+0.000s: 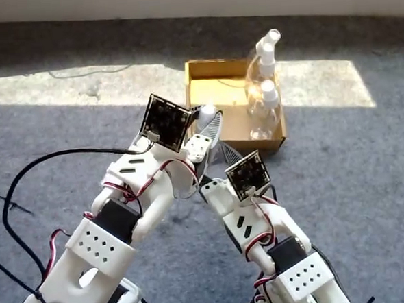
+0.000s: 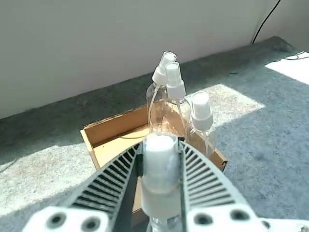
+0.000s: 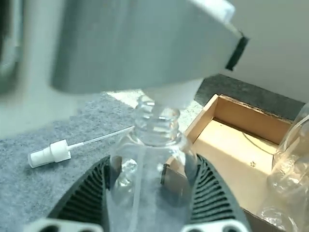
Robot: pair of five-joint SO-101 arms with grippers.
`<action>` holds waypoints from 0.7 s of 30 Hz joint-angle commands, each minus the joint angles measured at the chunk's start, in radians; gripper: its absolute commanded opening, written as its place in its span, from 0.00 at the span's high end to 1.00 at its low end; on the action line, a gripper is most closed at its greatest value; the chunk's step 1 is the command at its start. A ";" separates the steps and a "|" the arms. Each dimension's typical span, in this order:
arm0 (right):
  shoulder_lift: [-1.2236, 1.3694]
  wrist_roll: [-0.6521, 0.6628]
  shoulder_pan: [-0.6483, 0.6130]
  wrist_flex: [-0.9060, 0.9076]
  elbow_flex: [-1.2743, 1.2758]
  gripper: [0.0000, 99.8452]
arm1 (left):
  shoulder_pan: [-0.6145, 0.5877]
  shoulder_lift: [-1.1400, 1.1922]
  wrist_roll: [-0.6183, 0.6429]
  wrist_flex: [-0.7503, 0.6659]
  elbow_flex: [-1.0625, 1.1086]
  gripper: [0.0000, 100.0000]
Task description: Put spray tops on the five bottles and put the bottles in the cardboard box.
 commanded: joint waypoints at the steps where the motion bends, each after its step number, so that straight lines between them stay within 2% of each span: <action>1: 0.001 -0.127 0.077 -0.004 -0.024 1.00 | -0.015 -0.013 -0.011 0.002 0.005 0.99; 3: 0.001 -0.158 0.099 -0.004 -0.024 1.00 | -0.013 -0.013 -0.011 0.028 0.002 0.99; 9: 0.001 -0.149 0.097 -0.002 -0.024 1.00 | -0.005 -0.013 -0.008 0.044 0.001 0.89; 15: 0.001 -0.146 0.050 -0.002 -0.018 1.00 | -0.015 -0.013 -0.009 0.046 -0.116 0.88; 21: 0.001 -0.037 0.033 -0.005 -0.016 1.00 | -0.007 -0.008 -0.011 0.152 -0.298 0.88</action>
